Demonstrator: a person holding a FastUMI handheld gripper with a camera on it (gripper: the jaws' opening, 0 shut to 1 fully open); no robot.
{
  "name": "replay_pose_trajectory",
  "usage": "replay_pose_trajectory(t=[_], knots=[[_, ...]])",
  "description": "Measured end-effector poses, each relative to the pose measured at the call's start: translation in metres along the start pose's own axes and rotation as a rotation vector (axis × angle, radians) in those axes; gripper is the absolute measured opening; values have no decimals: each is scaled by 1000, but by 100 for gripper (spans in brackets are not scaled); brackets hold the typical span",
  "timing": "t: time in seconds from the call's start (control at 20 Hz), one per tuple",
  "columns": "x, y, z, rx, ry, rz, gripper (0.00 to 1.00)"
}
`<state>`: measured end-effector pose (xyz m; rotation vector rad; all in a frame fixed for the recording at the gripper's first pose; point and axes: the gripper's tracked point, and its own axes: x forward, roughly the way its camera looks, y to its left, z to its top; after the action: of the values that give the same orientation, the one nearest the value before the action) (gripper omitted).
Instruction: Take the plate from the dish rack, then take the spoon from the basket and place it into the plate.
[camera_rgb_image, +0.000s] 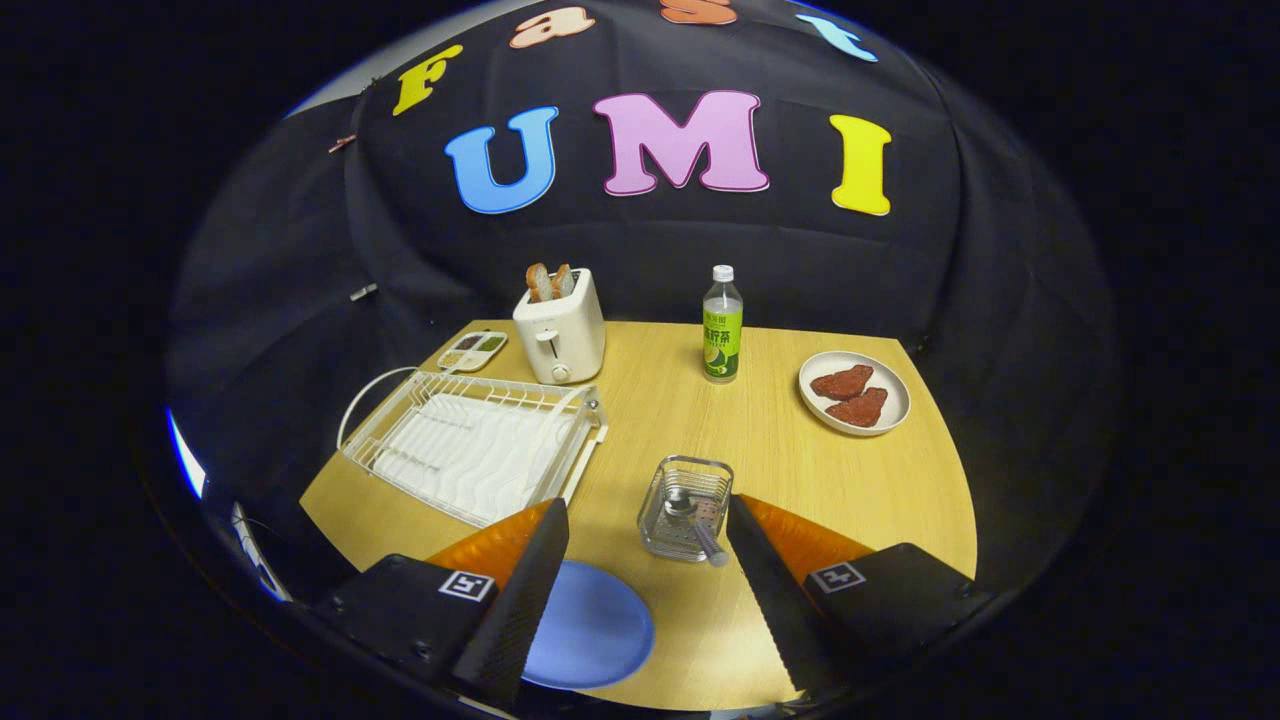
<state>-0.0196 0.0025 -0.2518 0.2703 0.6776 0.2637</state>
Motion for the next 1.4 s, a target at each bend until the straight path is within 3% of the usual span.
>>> replay_pose_trajectory(t=[0.15,0.35,0.55,0.6,0.85,1.4], knots=[[24,-14,-23,-29,89,-20,97],[51,-33,-58,-70,199,-60,74],[59,-37,-72,-42,251,-76,37],[59,-34,-71,-26,251,-72,21],[59,-30,-70,-5,248,-77,12],[-4,-29,-13,90,95,-103,12]])
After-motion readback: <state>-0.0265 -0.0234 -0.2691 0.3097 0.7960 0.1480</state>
